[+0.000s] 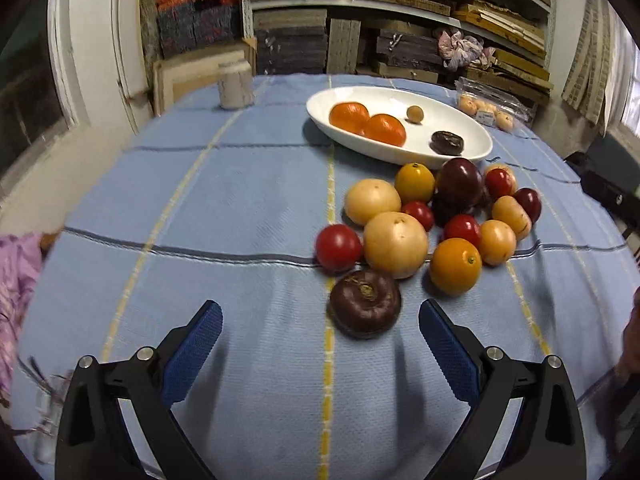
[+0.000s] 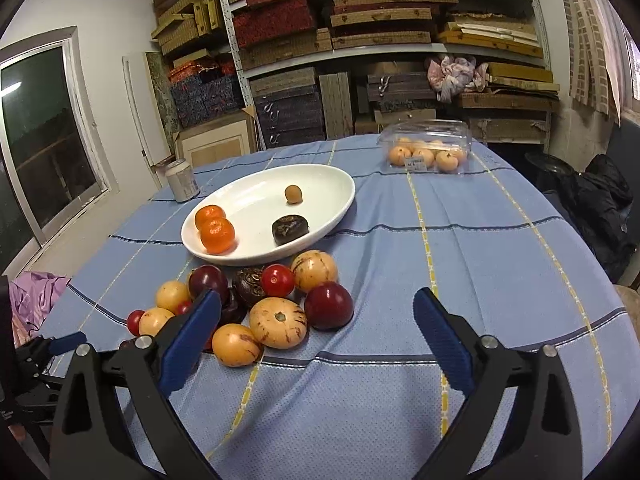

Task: Organize fruits
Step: 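Grasp the dark brown fruit with the left tool while the right tool grasps the tangerine, then place both held fruits on the white plate and open both tools, then withdraw both tools from the plate toward the remaining fruits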

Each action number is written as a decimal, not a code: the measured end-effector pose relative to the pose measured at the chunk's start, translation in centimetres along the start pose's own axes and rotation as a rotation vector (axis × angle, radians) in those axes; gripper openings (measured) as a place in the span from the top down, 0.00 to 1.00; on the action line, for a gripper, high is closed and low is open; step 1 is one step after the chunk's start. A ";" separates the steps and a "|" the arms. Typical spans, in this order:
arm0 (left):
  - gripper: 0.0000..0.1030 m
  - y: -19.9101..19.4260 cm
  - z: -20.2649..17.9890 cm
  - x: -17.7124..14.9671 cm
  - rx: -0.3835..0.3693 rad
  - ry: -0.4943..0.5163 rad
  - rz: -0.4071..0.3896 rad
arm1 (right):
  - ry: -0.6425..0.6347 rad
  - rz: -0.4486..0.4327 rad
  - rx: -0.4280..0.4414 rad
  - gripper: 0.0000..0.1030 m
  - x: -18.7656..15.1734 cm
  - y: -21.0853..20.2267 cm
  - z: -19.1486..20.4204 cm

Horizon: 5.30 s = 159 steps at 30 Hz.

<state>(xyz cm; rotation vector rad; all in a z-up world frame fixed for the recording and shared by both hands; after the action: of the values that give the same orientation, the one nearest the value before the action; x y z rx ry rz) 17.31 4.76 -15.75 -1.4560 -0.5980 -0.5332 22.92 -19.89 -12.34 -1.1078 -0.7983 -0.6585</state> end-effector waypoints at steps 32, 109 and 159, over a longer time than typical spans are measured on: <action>0.34 2.9 -1.4 0.0 -0.019 0.010 0.055 | 0.016 0.058 0.015 0.04 -1.0 0.6 0.4; 0.58 -0.4 -1.2 18.2 -0.037 -0.018 -0.140 | -0.084 0.066 0.105 0.64 9.9 3.5 4.6; 0.16 -0.8 -3.2 3.7 0.003 0.008 -0.132 | 0.116 -0.022 0.011 0.04 1.5 0.8 -2.3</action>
<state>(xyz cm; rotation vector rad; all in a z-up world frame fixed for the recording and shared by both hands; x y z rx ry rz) 19.72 1.57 -12.76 -1.4171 -0.6912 -0.6410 24.90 -21.97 -12.03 -1.0428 -0.7140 -0.7297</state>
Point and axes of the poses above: each gripper's, at about its wrist camera, not at the fingertips, and y roughly the way its jaws point, z to its left, x to its top, the point moved 10 cm from there along y, roughly the way its jaws point, and after that the axes turned 3 degrees about x, right-handed, at the moved point
